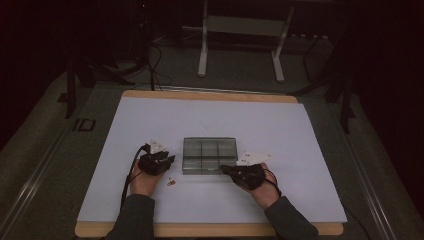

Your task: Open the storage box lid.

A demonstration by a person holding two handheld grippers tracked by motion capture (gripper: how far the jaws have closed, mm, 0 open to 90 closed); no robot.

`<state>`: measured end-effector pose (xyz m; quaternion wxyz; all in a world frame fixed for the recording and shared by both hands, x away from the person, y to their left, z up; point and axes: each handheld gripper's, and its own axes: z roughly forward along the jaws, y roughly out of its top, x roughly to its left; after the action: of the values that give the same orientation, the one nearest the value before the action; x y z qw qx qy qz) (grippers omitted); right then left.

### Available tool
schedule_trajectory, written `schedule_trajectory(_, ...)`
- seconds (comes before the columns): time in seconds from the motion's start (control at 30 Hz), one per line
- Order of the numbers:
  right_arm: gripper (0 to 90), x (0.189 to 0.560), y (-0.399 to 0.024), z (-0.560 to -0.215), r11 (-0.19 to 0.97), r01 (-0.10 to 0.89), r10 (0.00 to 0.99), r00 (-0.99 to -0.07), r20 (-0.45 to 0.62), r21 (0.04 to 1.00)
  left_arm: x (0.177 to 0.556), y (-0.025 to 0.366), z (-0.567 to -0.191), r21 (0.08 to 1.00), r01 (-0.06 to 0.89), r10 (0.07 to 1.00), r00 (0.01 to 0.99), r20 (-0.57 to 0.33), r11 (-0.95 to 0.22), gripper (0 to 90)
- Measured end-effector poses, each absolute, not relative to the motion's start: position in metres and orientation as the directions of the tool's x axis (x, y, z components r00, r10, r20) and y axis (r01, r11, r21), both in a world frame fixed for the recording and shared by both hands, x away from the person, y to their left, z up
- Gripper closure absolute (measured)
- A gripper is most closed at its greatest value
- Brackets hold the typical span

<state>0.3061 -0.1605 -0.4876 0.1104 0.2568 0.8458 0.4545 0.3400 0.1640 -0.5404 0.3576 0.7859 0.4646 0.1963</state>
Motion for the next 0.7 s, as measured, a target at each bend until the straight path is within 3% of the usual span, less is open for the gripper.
schedule_trajectory(0.7,89.5,0.302,-0.146,-0.501,0.486,0.336,0.499,-0.864,0.060,0.807,0.340,0.164,-0.541,0.746,0.592,0.872,0.488,-0.030,-0.305,66.6)
